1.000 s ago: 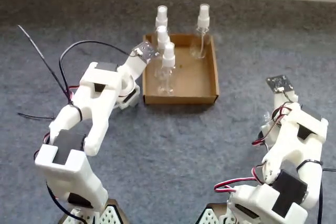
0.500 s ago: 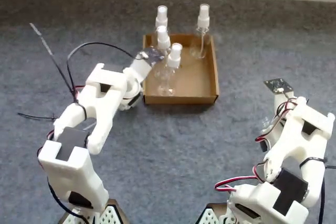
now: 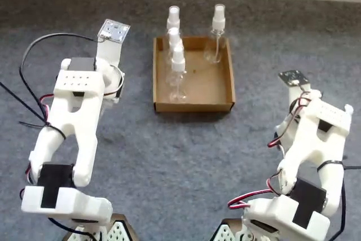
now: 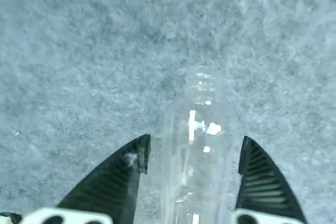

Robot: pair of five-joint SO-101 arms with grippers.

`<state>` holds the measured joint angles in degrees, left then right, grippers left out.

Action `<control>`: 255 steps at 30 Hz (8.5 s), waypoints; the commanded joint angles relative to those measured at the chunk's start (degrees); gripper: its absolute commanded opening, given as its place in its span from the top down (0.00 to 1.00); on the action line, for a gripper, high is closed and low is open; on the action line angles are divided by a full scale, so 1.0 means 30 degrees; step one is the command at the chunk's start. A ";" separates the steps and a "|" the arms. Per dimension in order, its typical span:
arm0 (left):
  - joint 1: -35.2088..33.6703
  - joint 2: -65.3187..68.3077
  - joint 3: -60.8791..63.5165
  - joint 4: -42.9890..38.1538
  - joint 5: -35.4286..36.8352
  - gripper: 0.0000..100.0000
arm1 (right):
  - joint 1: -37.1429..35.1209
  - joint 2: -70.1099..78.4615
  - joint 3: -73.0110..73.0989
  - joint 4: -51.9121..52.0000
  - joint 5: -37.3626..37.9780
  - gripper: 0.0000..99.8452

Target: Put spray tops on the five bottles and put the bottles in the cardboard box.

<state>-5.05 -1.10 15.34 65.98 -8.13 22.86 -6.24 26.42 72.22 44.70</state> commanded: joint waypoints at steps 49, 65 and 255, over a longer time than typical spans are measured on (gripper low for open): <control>-0.0249 -0.2154 0.1480 -0.1172 0.0352 1.00 | 0.0630 0.2300 -0.0396 -0.1832 0.1436 0.95; -0.0103 -0.2183 -0.8689 0.4864 0.0381 1.00 | -0.1216 -0.3531 -0.5377 0.1275 -0.5451 1.00; -0.0425 -3.3832 2.1553 -0.7414 -0.0147 0.84 | -1.2469 -1.8388 1.2293 -2.8440 -1.5824 1.00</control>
<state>0.13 -103.08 77.41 44.44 -8.57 -16.18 -69.98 68.62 -0.13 -2.68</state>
